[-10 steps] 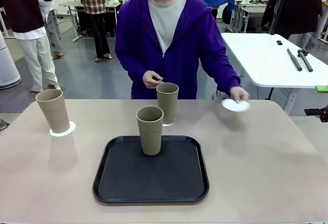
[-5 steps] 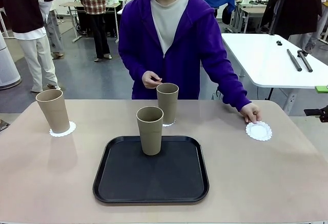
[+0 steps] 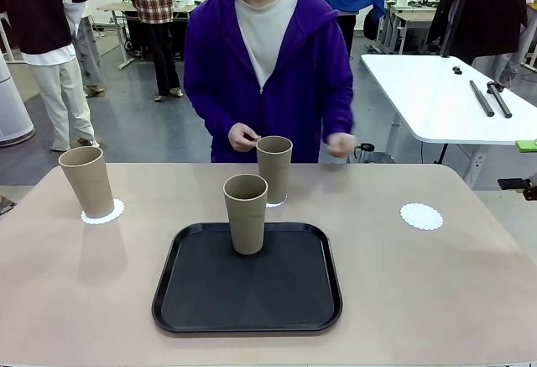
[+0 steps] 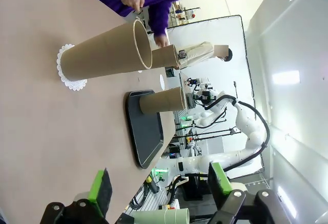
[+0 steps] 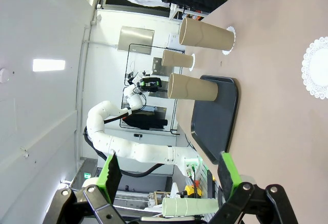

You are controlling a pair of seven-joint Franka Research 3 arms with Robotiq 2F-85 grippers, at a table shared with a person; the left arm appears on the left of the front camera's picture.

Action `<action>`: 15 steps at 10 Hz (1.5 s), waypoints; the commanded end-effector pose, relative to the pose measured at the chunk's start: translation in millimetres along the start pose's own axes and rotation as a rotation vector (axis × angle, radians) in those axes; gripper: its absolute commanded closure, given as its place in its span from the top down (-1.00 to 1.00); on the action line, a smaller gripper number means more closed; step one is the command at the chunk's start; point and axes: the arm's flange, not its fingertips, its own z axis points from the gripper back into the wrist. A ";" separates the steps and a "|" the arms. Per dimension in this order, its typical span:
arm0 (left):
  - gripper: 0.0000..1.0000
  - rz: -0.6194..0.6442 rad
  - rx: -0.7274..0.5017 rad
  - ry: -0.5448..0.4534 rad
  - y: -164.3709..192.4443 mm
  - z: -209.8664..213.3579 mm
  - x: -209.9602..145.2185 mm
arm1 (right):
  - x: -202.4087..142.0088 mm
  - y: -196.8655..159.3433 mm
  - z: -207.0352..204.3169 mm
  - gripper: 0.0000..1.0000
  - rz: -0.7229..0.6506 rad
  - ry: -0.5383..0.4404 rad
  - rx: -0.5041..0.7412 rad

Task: Place coasters on the table and set cups on them.
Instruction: Take one Reusable plastic cup from the Flat Tray and place it on a coaster set by the human.

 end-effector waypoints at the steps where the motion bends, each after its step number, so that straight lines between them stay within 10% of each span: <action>1: 1.00 0.001 0.000 -0.004 -1.1 1.7 -1.2 | 0.3 0.9 -0.5 1.00 0.003 0.003 0.004; 9: 1.00 0.001 0.000 -0.004 -1.1 1.7 -1.2 | 22.7 184.3 -136.0 1.00 0.661 0.236 -0.573; 15: 1.00 0.001 0.000 -0.004 -1.1 1.7 -1.2 | 32.3 146.8 -288.0 1.00 0.966 0.419 -0.849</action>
